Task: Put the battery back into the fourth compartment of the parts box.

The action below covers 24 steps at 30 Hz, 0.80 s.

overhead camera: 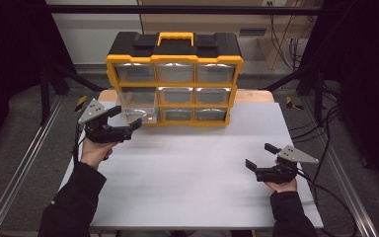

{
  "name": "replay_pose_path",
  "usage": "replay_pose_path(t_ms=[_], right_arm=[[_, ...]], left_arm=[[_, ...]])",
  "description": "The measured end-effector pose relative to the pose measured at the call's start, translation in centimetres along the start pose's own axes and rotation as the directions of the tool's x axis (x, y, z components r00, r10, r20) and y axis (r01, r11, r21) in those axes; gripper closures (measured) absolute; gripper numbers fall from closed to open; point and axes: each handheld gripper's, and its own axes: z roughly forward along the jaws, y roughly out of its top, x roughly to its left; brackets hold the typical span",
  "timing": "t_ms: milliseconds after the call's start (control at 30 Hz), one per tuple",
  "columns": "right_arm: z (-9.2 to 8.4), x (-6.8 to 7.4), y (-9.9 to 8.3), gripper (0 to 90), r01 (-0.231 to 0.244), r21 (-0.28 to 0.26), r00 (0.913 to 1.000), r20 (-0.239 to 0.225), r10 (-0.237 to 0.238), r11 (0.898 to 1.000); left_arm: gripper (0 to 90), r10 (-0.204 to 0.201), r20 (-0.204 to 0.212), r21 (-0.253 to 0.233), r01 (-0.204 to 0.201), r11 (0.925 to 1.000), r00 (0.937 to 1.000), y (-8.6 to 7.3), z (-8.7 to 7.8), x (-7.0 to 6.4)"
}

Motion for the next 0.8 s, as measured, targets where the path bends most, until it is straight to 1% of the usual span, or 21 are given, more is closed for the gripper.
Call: replay_pose_path(t_ms=[100,200,267,433,467,533,667,767,800], right_arm=[[0.0,0.0,0.0,0.2,0.003,-0.003,1.0,-0.001,-0.003,1.0],[0.0,0.0,0.0,0.2,0.003,-0.003,1.0,-0.001,-0.003,1.0],[0.0,0.0,0.0,0.2,0.007,-0.002,1.0,0.001,-0.007,1.0],[0.0,0.0,0.0,0.2,0.001,0.003,1.0,-0.003,-0.001,1.0],[0.0,0.0,0.0,0.2,0.001,0.004,1.0,-0.002,-0.001,1.0],[0.0,0.0,0.0,0.2,0.001,0.005,1.0,-0.002,-0.001,1.0],[0.0,0.0,0.0,0.2,0.0,0.005,1.0,-0.002,0.0,1.0],[0.1,0.0,-0.1,0.2,0.003,0.004,1.0,-0.003,-0.003,1.0],[0.1,0.0,-0.1,0.2,0.0,0.006,1.0,-0.003,0.0,1.0]], left_arm=[[6.5,0.0,0.01,0.011,-0.001,0.9999,0.9999,-1.4,-0.1,-0.2],[5.6,-0.015,0.025,0.016,0.015,0.9998,0.9996,-3.0,-0.2,-0.4],[5.6,-0.016,0.023,0.022,0.015,0.9996,0.9996,-4.1,-0.2,-0.6],[4.8,-0.02,0.032,0.051,0.018,0.9985,0.9993,-6.4,-0.3,-0.5],[4.7,-0.026,0.032,0.053,0.024,0.9983,0.9992,-6.8,-0.4,-0.5],[4.7,-0.033,0.041,0.059,0.03,0.9978,0.9986,-7.5,-0.5,-0.4],[3.8,-0.038,0.04,0.088,0.034,0.9955,0.9985,-8.4,-0.5,-0.2],[3.6,-0.041,0.045,0.094,0.037,0.9949,0.9981,-8.9,-0.5,-0.2],[3.6,-0.037,0.043,0.099,0.032,0.9946,0.9984,-9.1,-0.5,-0.2]])
